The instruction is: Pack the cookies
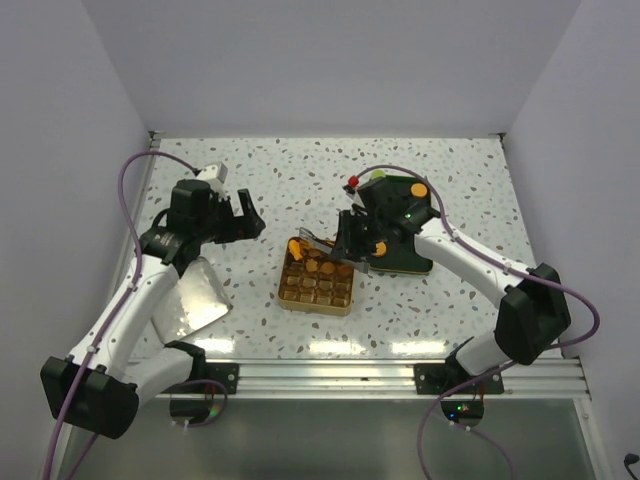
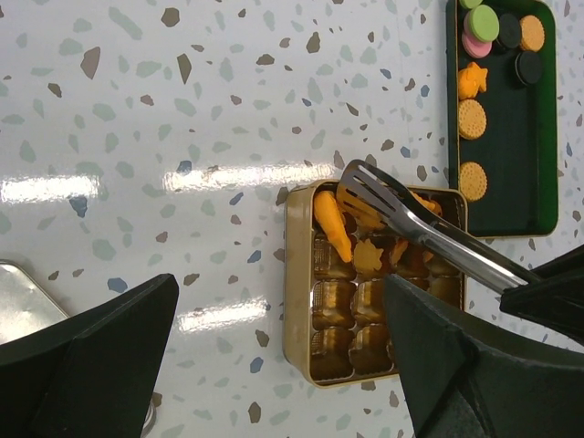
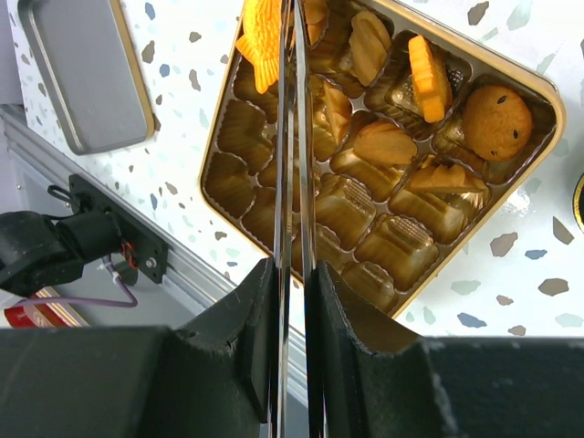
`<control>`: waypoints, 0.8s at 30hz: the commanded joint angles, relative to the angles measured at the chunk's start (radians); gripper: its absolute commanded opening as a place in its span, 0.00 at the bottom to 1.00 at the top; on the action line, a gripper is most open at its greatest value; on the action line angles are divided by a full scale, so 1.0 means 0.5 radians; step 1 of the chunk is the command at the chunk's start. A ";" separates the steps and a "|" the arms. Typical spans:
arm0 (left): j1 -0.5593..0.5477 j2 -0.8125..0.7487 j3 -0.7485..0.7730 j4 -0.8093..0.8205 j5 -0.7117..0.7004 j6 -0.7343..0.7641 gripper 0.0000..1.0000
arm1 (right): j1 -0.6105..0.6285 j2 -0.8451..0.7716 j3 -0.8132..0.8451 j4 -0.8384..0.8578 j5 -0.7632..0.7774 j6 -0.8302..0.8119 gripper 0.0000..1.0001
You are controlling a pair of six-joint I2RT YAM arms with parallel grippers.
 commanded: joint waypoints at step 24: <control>-0.009 0.065 -0.018 0.142 0.022 -0.035 1.00 | 0.010 -0.390 -0.290 0.040 -0.194 0.080 0.17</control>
